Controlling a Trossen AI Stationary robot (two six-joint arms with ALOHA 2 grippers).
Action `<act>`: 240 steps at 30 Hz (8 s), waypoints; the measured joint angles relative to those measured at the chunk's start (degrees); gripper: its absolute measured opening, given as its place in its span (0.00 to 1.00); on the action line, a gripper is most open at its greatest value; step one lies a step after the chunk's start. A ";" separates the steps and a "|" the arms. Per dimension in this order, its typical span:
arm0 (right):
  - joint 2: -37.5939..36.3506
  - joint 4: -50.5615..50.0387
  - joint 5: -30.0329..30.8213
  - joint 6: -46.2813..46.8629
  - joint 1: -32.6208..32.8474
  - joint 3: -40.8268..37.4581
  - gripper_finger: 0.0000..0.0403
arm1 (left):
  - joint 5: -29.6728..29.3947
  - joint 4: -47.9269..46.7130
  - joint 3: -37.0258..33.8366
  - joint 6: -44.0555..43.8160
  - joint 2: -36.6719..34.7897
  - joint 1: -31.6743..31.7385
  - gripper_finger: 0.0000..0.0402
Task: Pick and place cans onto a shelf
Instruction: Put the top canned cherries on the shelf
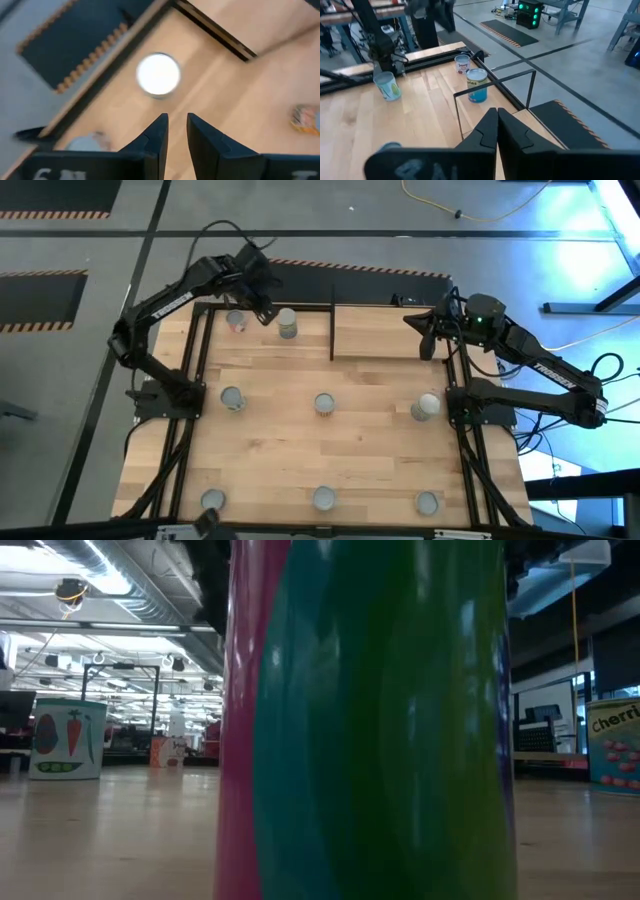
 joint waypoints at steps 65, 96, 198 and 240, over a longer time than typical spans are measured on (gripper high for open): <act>-0.03 -0.10 -0.11 -0.49 0.00 -0.09 0.02 | -4.51 5.42 0.03 28.54 22.06 -2.42 0.16; -0.04 -0.07 -0.10 -0.34 -0.02 -0.09 0.02 | -5.66 0.83 3.16 26.82 21.97 -4.04 0.00; -0.02 -0.62 1.45 0.14 -0.07 -0.09 0.02 | -0.85 4.24 45.53 44.67 43.83 -15.73 0.00; -0.02 -0.60 1.36 0.12 -0.07 -0.09 0.02 | -3.87 7.08 42.95 37.34 43.78 -18.08 0.00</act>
